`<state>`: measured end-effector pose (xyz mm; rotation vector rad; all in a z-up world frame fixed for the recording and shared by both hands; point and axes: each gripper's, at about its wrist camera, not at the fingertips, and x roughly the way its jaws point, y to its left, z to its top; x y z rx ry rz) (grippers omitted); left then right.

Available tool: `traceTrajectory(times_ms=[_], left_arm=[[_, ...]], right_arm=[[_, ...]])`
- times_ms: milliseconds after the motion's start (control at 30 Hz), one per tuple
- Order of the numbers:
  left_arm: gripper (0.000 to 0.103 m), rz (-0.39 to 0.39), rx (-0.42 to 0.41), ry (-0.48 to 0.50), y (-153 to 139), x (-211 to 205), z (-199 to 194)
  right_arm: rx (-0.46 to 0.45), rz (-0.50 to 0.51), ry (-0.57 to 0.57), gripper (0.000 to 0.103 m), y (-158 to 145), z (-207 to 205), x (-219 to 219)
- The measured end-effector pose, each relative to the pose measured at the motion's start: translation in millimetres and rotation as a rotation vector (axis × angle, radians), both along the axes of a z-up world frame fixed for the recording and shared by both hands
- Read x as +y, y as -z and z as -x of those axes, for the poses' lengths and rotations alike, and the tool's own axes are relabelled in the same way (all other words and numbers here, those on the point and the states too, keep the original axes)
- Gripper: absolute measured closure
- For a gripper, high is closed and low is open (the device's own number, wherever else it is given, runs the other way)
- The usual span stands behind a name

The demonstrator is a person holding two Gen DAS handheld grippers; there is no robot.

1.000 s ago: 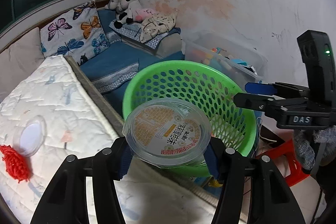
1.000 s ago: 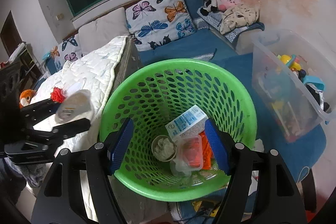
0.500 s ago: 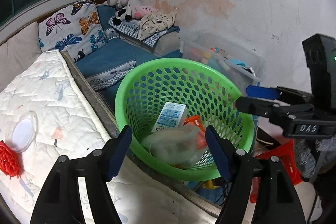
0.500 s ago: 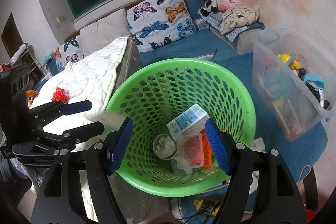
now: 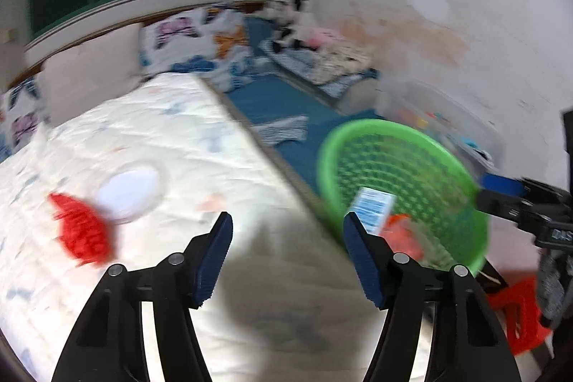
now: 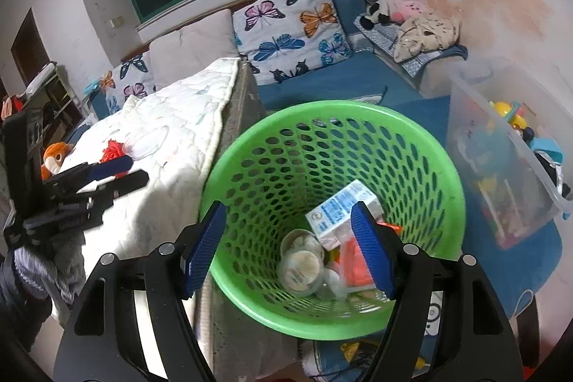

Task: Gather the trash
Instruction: 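Move both open tools back over the red mesh net on the bed, then grasp the red mesh net with the left tool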

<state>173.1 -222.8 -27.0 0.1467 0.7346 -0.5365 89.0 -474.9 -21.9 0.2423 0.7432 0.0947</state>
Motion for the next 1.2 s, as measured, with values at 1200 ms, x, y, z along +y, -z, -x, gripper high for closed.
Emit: traceTrajectory(times_ms=[1200], left_arm=[[0.079, 0.057, 0.084, -0.308, 28.6, 140.0, -82.0]], right_arm=[[0.037, 0.024, -0.195, 0.029, 8.8, -64.2, 100.5]])
